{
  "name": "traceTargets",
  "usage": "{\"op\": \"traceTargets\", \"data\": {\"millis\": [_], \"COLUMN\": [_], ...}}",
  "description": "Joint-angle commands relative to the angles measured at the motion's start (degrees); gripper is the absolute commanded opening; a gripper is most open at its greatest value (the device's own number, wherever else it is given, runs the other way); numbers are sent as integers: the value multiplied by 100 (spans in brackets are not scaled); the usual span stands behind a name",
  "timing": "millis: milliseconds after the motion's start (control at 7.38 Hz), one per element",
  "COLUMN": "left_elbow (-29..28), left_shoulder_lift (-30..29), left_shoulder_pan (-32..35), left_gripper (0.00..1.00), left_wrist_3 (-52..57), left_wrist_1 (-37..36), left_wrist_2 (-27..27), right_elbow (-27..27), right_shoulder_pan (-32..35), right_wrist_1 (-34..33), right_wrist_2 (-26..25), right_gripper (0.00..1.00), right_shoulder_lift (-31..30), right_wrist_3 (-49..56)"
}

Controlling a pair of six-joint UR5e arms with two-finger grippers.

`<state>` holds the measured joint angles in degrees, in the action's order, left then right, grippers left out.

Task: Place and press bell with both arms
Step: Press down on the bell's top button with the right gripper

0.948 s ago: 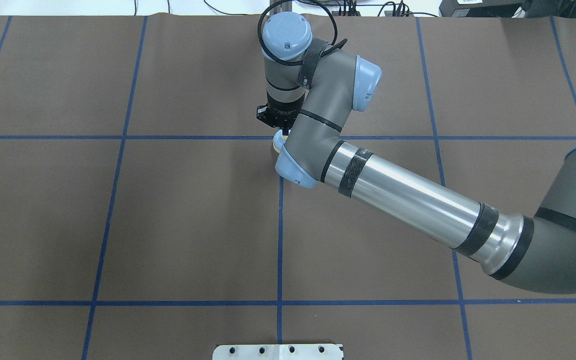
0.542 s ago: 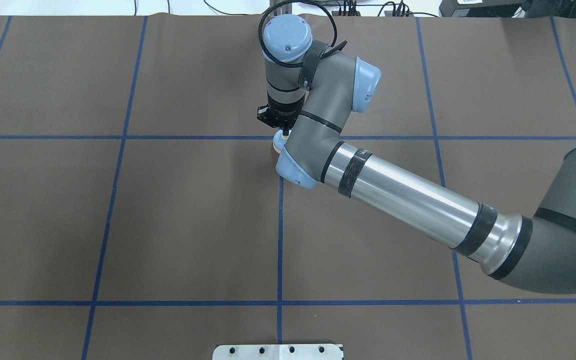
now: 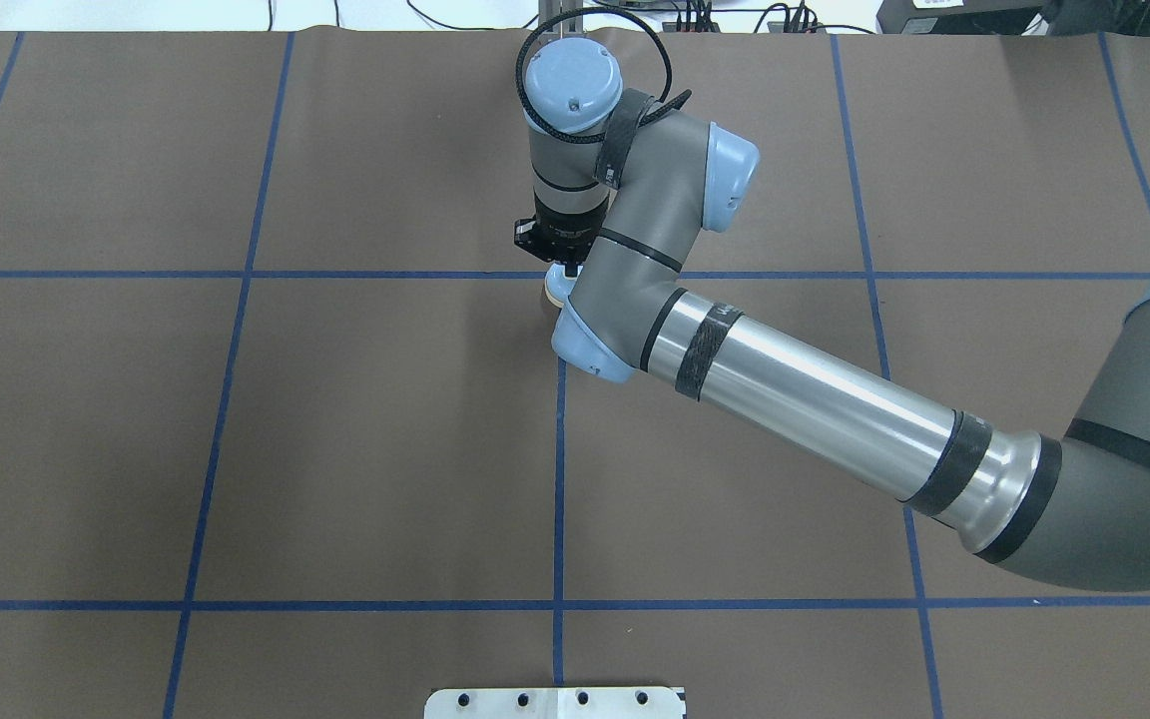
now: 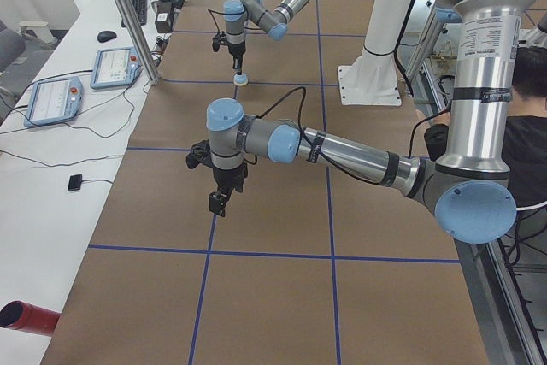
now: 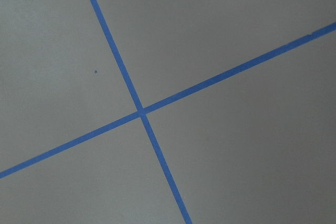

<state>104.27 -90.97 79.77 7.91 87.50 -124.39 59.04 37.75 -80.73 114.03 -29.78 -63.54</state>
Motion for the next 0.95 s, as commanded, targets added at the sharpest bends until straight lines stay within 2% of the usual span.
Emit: {"op": "traceTargets", "data": {"millis": [0, 542, 677, 812], "left_elbow": [-3, -3, -3, -3], "left_shoulder_lift": [0, 0, 0, 0], "left_shoulder_pan": [-5, 4, 4, 4], "left_gripper": [100, 100, 99, 100], "left_wrist_3": [0, 0, 0, 9], "left_wrist_1": [4, 13, 13, 13], "left_wrist_2": [-6, -6, -6, -15], "right_elbow": [-42, 80, 394, 798], "right_shoulder_pan": [-5, 74, 161, 301], "right_wrist_1": [5, -13, -82, -492], "right_wrist_2": [-4, 31, 101, 337], "right_gripper": [0, 0, 0, 0], "right_shoulder_lift": [-1, 112, 96, 52], "right_wrist_3": [0, 17, 0, 9]}}
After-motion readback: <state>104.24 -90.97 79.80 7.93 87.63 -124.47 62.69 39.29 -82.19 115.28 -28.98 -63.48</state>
